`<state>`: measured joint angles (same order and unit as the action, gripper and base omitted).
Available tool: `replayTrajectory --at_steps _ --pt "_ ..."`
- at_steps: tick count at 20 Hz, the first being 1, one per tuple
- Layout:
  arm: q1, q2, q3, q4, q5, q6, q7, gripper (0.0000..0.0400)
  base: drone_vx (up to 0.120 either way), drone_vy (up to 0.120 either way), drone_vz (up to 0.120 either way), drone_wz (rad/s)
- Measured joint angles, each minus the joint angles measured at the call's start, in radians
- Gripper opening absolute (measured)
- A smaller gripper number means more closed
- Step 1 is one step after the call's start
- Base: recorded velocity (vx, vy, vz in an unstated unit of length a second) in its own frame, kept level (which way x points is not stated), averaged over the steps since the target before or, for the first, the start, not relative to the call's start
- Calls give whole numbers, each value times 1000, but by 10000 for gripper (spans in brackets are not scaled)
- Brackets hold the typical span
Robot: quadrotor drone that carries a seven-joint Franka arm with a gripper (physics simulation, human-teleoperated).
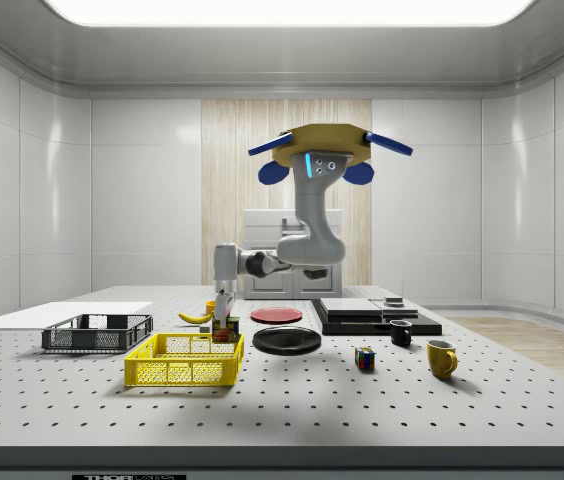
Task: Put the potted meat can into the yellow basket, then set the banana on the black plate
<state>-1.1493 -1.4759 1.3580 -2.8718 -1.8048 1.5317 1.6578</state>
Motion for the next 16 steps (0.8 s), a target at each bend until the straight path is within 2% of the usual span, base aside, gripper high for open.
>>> replayTrajectory --at_steps 6,12,14,16 --pt "-2 -7 1 0 3 6 1 290 120 0 0 0" --pt "-3 -13 2 1 5 12 3 290 120 0 -120 0" --pt "-3 -15 2 1 6 14 3 290 120 -80 0 0" --pt "-4 -17 0 1 4 17 3 290 20 0 0 0"
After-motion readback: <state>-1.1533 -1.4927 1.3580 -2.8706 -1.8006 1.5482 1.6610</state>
